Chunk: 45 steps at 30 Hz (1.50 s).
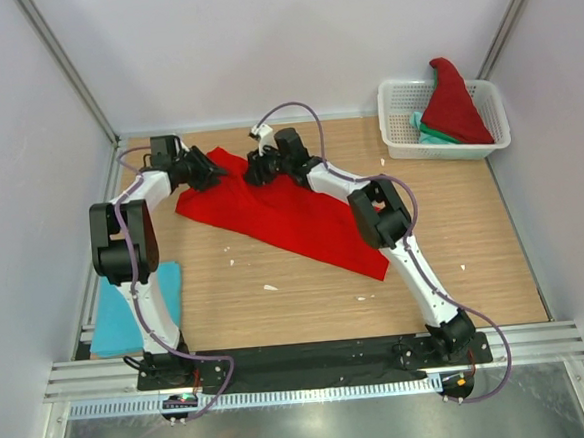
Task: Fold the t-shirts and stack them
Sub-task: Fold the tshirt
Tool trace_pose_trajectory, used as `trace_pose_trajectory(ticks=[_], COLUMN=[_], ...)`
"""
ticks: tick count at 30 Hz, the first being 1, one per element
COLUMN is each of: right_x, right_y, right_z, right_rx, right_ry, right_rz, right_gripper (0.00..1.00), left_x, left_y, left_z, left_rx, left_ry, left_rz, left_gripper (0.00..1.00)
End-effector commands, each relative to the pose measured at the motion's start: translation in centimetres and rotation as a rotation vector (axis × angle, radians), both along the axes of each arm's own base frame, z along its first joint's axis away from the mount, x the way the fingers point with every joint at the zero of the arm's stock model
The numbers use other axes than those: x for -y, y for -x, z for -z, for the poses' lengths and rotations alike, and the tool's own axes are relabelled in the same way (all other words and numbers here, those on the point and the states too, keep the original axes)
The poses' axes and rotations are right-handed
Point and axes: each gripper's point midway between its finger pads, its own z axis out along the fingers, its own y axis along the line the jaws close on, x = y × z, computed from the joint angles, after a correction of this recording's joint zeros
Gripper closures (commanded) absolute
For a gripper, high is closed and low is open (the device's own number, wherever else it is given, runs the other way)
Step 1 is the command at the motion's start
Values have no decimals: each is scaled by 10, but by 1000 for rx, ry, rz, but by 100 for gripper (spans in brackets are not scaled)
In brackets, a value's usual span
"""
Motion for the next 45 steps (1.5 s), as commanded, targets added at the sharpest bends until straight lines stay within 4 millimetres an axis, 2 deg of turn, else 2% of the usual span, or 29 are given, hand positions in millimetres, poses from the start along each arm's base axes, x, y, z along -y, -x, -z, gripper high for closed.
trace_pose_trajectory(ticks=[1,6,9,10,11,13,14,17,18,20,21,24,29,35,41,42,44,45], right_x=[-19,-24,-25,-23,-23,-19,-16,-6,-3,1,3,12,22,15,8,6,2,1], right_y=[-13,-20,-21,-21,-21,-23,-25,-27,-28,-23,-21,-16,-8,21,64,71,93,100], right_z=[-30,-30,-33,-34,-41,-46,-59,-72,-86,-85,-92,-89,-99,-86,-79,-83,-79,-87], right_rx=[123,132,137,133,140,154,175,191,200,200,215,244,227,165,47,27,-42,-57], right_ry=[-48,-75,-81,-76,-77,-49,-44,5,4,60,81,194,242,338,420,412,422,408], right_rz=[-11,-2,2,9,13,33,44,81,94,98,99,125,159,151,180,182,160,156], right_gripper=[53,55,77,95,99,99,99,99,99,99,99,99,99,99,99,98,94,89], left_x=[-1,-7,-9,-8,-7,-7,-7,-7,-7,-6,-6,-5,-7,-12,-38,-46,-51,-56], left_y=[-3,2,0,0,-1,-3,-2,-3,-3,-3,-3,-2,4,14,32,36,42,46], left_z=[-34,-39,-39,-39,-36,-35,-32,-30,-30,-28,-27,-28,-32,-37,-43,-43,-43,-45], left_rx=[90,91,79,74,60,56,50,40,32,23,12,2,-1,-5,-17,-21,-26,-24], left_ry=[8,11,38,53,71,84,92,115,124,135,147,164,164,168,124,111,105,97], left_rz=[-1,-18,-31,-27,-37,-48,-55,-74,-82,-90,-100,-110,-129,-134,-172,-182,-179,-177], left_gripper=[61,60,55,54,54,55,55,55,55,56,56,58,59,52,51,50,49,49])
